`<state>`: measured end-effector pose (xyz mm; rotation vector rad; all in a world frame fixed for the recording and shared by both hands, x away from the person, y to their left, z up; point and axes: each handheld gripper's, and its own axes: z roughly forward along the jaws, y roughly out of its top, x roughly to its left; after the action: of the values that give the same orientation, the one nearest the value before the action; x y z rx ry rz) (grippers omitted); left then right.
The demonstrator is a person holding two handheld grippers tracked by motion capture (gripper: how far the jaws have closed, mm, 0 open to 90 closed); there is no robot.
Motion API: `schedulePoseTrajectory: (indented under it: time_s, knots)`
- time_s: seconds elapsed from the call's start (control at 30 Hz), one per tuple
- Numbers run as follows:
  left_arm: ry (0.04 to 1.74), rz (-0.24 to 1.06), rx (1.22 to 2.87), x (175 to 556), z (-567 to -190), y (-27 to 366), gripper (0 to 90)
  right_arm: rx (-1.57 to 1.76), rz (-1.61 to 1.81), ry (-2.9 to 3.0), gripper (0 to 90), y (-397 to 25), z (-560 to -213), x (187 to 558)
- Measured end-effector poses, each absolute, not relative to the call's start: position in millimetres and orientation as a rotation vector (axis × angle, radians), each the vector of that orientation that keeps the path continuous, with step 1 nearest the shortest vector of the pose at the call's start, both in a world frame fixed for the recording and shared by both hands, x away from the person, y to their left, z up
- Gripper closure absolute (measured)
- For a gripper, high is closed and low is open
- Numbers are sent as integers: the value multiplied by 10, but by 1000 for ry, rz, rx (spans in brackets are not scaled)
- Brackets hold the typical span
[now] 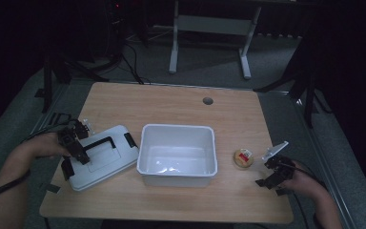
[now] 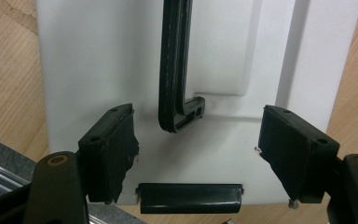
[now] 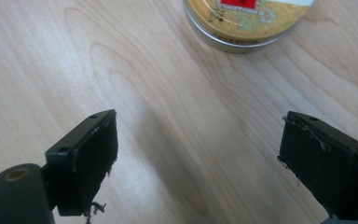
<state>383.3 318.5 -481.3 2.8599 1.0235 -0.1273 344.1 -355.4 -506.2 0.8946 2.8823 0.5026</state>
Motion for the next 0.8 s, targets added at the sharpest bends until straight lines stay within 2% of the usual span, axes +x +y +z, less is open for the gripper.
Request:
schedulePoseTrajectory:
  time_s: [0.23, 0.57, 0.8]
  knots:
    - [1000, -132, 2870, 3829, -4797, 3156, 269, 680, 214, 2956, 112, -3345, -4948, 3539]
    - [1009, -144, 2868, 3823, -4802, 3165, 269, 518, 164, 2952, 112, -3157, -4872, 3712]
    - [1013, -161, 2885, 3813, -4820, 3162, 269, 487, 115, 2958, 112, -3065, -4955, 3864]
